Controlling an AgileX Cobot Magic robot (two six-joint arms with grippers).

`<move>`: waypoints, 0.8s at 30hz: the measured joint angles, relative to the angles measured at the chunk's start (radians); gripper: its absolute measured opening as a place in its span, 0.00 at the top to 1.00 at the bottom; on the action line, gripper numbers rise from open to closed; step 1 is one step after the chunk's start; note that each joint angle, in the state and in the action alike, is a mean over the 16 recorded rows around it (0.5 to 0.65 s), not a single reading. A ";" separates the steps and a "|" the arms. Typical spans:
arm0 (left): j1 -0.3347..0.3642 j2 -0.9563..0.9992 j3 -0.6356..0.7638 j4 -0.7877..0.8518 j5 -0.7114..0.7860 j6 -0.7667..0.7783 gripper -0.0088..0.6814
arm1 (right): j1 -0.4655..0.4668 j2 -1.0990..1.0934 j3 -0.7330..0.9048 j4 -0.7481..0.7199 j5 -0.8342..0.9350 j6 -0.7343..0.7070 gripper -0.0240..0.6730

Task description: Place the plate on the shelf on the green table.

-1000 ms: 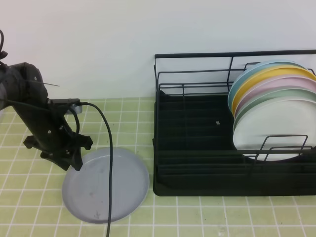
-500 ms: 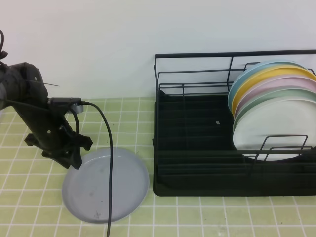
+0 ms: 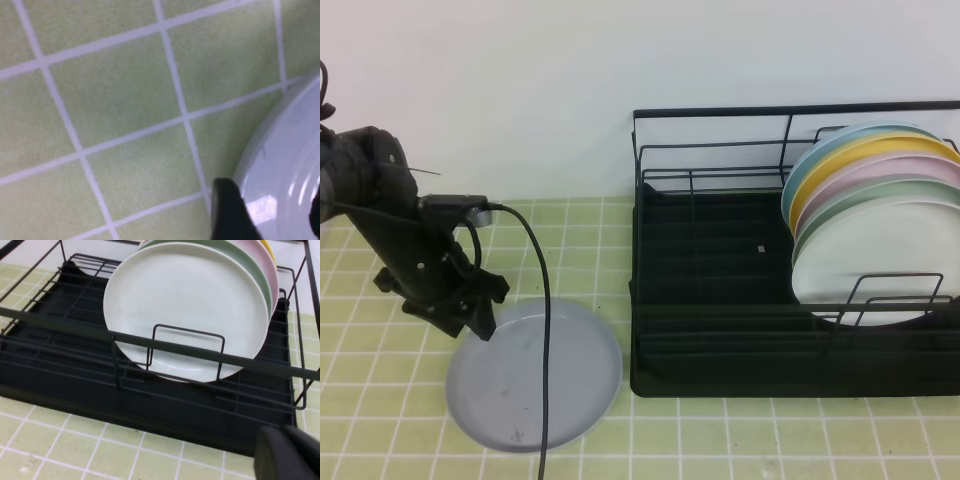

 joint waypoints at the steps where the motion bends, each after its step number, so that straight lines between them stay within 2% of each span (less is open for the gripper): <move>1: 0.000 0.000 0.000 -0.001 0.000 0.002 0.57 | 0.000 0.000 0.000 0.000 0.000 0.000 0.97; 5: 0.000 0.001 0.000 -0.003 0.001 0.010 0.57 | 0.000 0.000 0.000 0.000 -0.002 0.000 0.97; 24: 0.000 0.047 0.000 0.006 0.019 0.015 0.71 | 0.000 0.000 0.000 0.000 -0.007 0.000 0.97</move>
